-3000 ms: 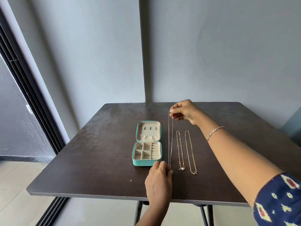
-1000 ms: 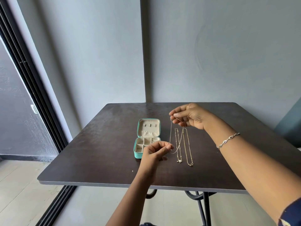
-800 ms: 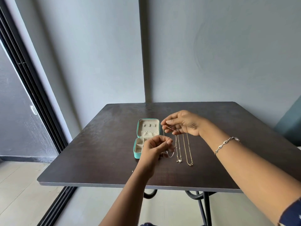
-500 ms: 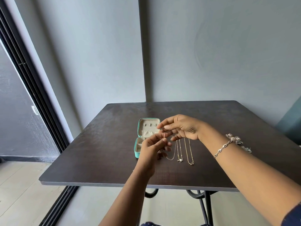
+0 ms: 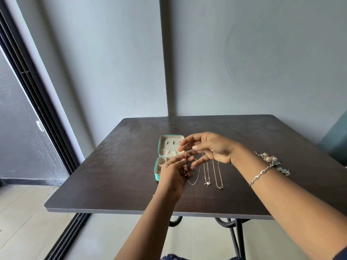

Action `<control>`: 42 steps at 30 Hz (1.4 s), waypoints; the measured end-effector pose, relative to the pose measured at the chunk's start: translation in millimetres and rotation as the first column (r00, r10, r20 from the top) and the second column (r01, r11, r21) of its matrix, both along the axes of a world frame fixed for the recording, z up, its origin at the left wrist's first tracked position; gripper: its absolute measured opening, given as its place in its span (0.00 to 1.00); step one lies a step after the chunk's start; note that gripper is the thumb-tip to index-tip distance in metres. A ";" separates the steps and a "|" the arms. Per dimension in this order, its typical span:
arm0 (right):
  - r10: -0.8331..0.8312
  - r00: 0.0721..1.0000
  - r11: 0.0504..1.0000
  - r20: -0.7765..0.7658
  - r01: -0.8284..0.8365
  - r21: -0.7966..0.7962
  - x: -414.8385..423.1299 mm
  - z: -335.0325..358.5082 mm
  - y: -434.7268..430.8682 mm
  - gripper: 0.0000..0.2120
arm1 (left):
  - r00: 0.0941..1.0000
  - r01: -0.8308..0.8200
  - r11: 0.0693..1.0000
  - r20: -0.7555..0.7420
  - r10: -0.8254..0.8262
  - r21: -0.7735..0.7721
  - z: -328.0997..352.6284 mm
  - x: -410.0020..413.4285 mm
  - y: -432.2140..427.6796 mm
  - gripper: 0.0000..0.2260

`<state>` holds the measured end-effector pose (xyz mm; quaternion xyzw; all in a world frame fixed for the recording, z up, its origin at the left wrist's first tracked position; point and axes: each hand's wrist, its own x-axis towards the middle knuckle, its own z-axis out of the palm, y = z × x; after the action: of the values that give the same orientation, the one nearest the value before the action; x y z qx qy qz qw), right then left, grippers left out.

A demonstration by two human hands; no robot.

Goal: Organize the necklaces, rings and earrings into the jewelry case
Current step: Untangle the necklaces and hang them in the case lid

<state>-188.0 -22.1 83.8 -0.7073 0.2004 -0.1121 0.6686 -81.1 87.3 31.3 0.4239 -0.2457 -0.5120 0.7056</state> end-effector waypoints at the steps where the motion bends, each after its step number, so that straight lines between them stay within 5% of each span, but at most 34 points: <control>1: 0.000 1.000 1.000 0.010 0.000 0.005 -0.3 0.3 0.8 0.15 | 1.000 0.000 1.000 -0.006 0.000 0.004 -0.2 -0.2 0.1 0.09; 11: 0.040 0.997 0.996 -0.073 -0.046 -0.083 -1.7 -3.3 4.1 0.15 | 0.996 0.061 0.997 0.066 -0.064 0.054 4.9 -1.4 0.6 0.07; 17: -0.067 0.997 0.995 -0.033 0.065 -0.077 -4.9 -11.8 0.1 0.12 | 0.982 0.096 0.990 0.153 -0.112 0.104 12.8 5.0 2.1 0.06; 24: 0.012 0.999 1.000 0.030 -0.012 -0.006 -3.4 -24.6 1.2 0.26 | 0.923 0.197 0.961 0.293 -0.248 0.193 26.7 12.1 5.6 0.07; 32: -0.035 0.990 0.986 0.133 0.013 0.164 0.0 -42.5 6.4 0.11 | 0.889 0.302 0.928 0.288 -0.357 0.218 36.6 20.1 10.0 0.08; 42: -0.185 0.973 0.976 0.136 0.165 0.142 -2.9 -43.4 14.6 0.06 | 0.907 0.243 0.940 0.287 -0.307 0.240 33.8 26.6 9.0 0.12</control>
<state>-191.0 -7.5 40.4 -0.6314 0.2188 -0.2096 0.7138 -54.5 96.3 65.1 0.5304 -0.3619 -0.5530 0.5310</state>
